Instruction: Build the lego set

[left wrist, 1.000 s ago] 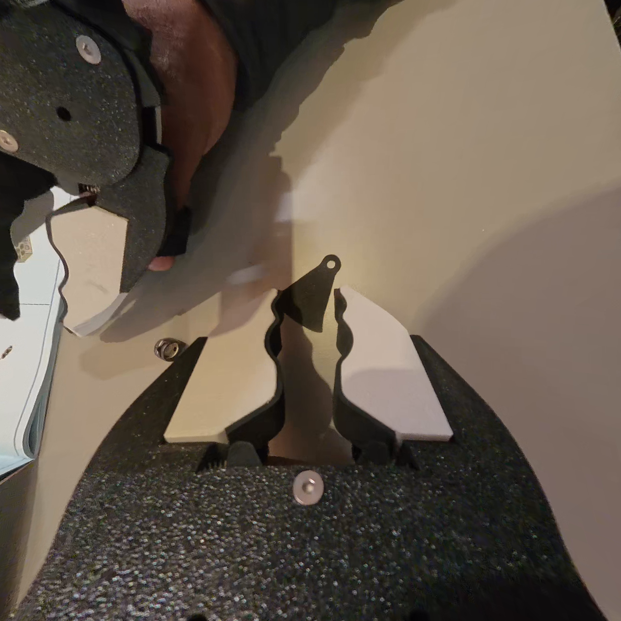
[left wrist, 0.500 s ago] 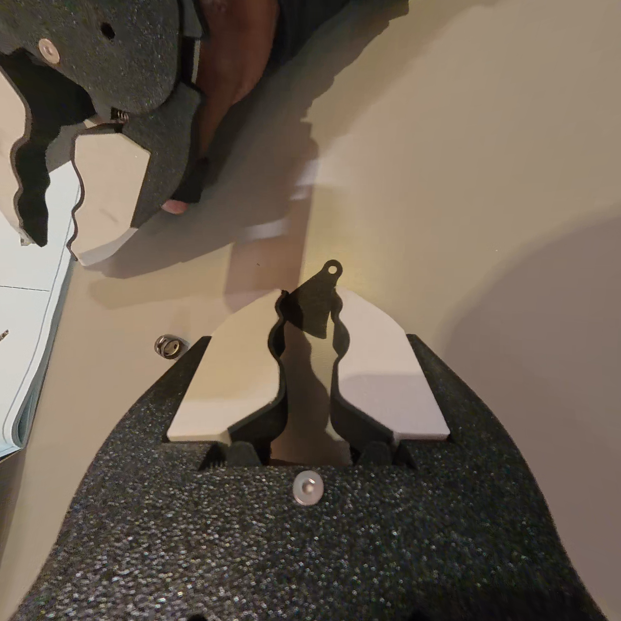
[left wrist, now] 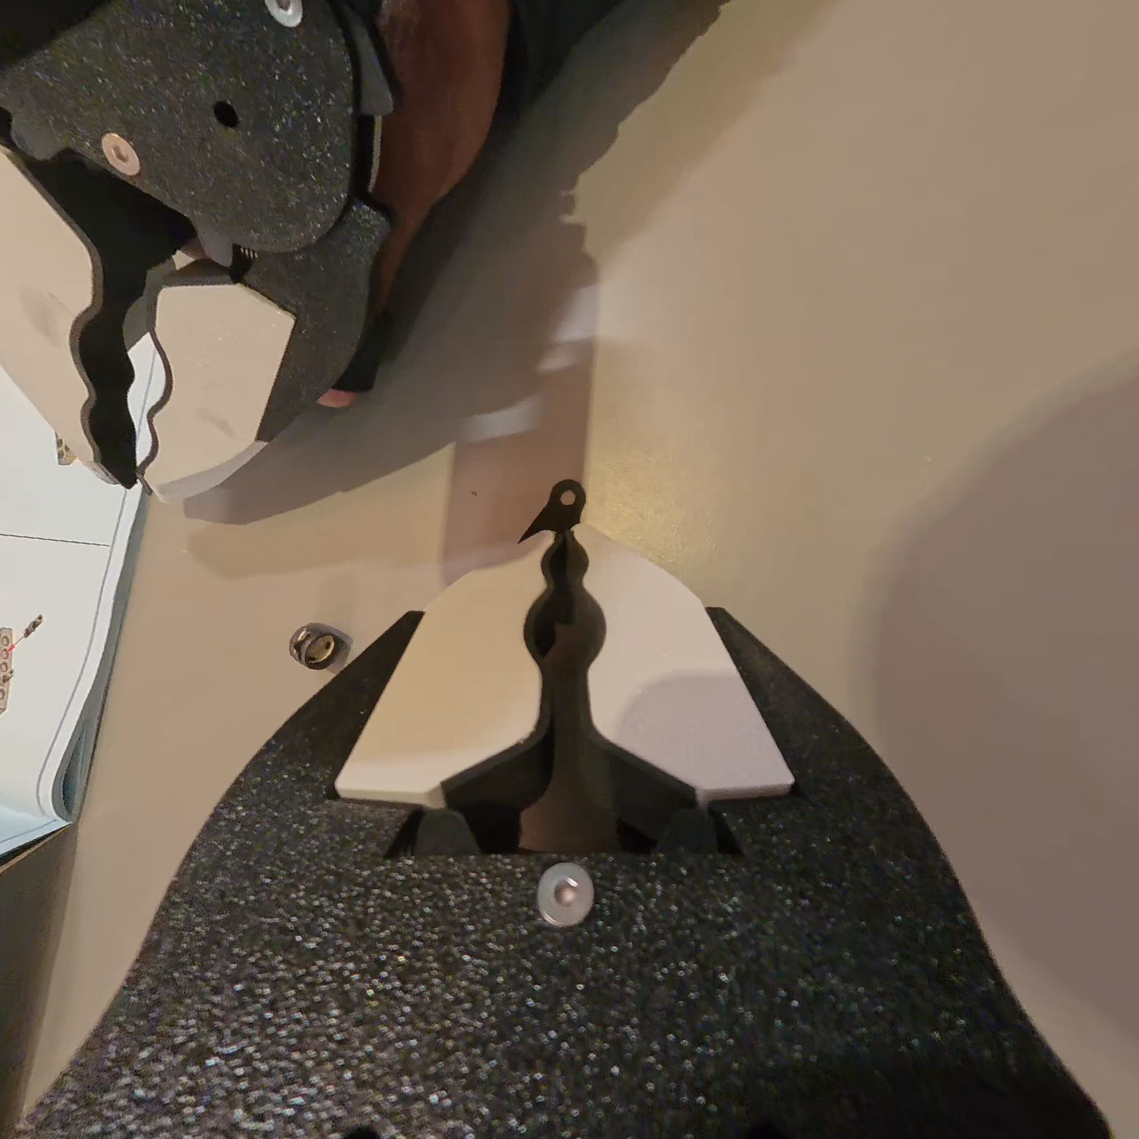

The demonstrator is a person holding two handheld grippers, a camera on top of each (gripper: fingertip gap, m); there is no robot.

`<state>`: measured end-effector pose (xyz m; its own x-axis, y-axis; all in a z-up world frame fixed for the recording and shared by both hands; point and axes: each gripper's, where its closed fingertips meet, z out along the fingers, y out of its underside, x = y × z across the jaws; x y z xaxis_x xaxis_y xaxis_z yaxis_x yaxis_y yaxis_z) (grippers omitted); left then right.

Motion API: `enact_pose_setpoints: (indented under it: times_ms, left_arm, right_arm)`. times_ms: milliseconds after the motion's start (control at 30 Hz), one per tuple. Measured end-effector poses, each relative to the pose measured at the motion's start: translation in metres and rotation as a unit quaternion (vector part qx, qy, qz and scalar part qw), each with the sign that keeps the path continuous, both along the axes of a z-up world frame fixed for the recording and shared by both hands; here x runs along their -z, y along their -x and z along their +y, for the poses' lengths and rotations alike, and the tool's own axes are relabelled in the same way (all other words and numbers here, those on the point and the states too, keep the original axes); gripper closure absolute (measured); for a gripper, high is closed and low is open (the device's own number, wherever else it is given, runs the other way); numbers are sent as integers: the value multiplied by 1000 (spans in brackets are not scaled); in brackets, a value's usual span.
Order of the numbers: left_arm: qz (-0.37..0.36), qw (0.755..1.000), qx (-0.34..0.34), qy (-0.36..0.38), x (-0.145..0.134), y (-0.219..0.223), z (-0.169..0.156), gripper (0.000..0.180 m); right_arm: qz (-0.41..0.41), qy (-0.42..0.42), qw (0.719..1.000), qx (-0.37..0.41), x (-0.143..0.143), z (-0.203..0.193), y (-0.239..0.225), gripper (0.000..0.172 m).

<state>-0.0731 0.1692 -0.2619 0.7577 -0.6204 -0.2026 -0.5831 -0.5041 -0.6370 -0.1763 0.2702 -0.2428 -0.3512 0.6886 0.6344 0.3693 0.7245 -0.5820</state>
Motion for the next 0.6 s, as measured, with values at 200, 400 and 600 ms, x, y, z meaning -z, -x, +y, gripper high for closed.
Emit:
enact_pose_setpoints:
  times_ms: [200, 400, 600]
  left_arm:
    - [-5, 1000, -14, -17, -7, 5, 3, 180]
    - [-70, 995, -39, -62, -42, 16, 5, 180]
    - [-152, 980, -90, -96, -69, 40, 7, 180]
  right_arm:
    - [5, -3, 1000, 1, -1, 0, 0, 165]
    - [1, 17, 1000, -1, -2, 1, 0, 159]
    - [-3, 45, 999, -9, -4, -1, -1, 152]
